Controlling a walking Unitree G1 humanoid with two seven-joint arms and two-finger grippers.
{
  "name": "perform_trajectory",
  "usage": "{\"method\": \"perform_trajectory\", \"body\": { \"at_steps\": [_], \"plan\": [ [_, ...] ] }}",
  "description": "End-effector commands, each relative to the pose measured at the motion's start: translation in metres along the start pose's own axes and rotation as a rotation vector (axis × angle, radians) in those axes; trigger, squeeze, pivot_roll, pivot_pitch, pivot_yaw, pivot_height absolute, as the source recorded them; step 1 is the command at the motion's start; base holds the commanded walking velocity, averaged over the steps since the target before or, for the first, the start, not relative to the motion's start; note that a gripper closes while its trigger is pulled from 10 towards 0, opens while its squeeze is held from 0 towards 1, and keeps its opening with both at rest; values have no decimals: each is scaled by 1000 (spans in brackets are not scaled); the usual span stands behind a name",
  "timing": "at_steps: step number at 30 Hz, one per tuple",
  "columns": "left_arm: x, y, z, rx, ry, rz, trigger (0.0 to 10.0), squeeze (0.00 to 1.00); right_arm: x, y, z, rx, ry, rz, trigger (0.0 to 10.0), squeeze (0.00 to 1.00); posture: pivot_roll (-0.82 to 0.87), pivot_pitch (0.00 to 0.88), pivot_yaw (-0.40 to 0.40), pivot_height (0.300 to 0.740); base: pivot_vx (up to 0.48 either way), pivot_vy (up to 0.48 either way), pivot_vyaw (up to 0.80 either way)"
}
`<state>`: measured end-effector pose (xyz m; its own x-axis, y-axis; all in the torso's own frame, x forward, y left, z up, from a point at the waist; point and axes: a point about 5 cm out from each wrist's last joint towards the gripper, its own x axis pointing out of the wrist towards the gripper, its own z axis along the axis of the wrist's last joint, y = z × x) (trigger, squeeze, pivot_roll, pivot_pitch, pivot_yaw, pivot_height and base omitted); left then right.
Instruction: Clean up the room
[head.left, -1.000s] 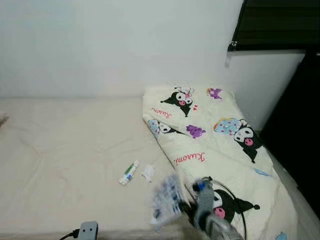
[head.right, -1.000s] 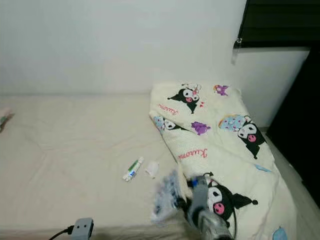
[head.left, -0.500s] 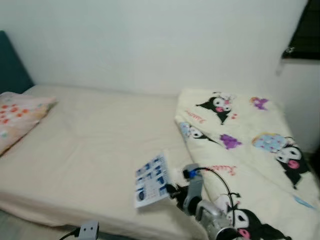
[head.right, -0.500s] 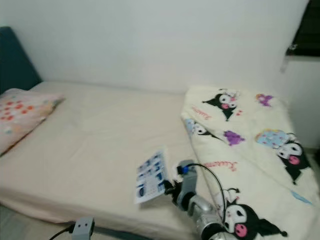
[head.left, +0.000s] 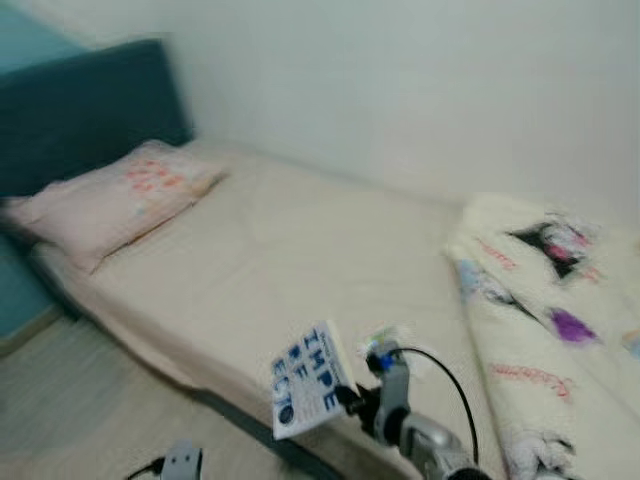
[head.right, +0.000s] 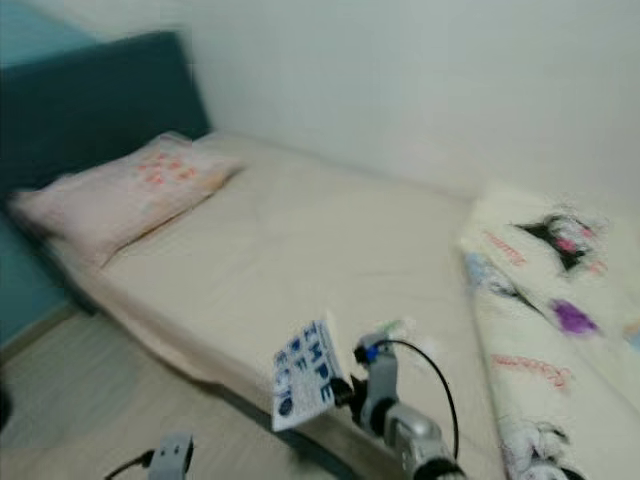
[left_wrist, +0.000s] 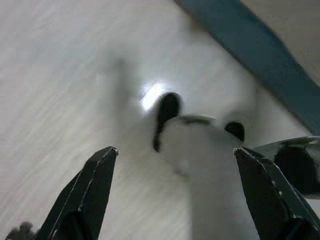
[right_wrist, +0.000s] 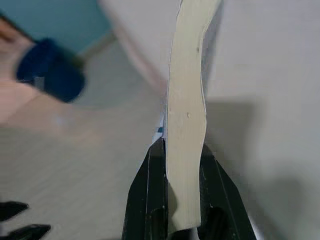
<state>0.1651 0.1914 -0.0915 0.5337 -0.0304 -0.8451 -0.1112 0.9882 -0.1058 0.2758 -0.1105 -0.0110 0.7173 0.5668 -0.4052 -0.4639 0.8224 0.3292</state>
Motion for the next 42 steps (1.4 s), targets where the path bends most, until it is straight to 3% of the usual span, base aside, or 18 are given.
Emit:
{"method": "perform_trajectory", "body": {
  "at_steps": [1, 11, 14, 18, 24, 25, 29, 40, 42],
  "plan": [
    [0, -2, -3, 5, 13, -4, 10000, 0, -1, 0, -1, -9, 2, 9, 10000, 0, -19, 49, -18, 740, 0, 0, 781],
    [1, -6, -3, 10, 12, -8, 10000, 0, -4, -4, -4, -6, 13, -12, 10000, 0, -22, 51, -19, 740, 0, 0, 779],
    [1, -8, -3, 12, 13, -23, 10000, 0, -7, -14, -3, 31, -3, -123, 10000, 0, -24, 53, -19, 740, 0, 0, 521],
    [1, -9, -3, 20, 13, -33, 10000, 0, -10, -19, -4, 54, 5, -169, 10000, 0, -25, 53, -18, 740, 0, 0, 0],
    [1, -10, -3, 13, 9, -40, 10000, 0, -12, -22, -7, 46, 21, -176, 10000, 0, -28, 56, -17, 740, 296, 0, 0],
    [1, -10, -2, 15, 9, -40, 10000, 0, -13, -20, -8, 0, 33, -153, 10000, 0, -29, 55, -17, 740, 311, 0, 794],
    [1, -10, -2, 19, 9, -40, 10000, 0, -13, -20, -9, -25, 35, -144, 10000, 0, -31, 55, -16, 740, 312, 0, 794],
    [1, -11, -2, 26, 12, -48, 10000, 0, -11, -17, -7, 13, 13, -142, 10000, 0, -29, 54, -15, 740, 324, 0, 791],
    [1, -11, -2, 29, 13, -47, 10000, 0, -12, -23, -6, 39, 22, -207, 10000, 0, -28, 53, -15, 740, 330, 0, 0]
  ]
}}
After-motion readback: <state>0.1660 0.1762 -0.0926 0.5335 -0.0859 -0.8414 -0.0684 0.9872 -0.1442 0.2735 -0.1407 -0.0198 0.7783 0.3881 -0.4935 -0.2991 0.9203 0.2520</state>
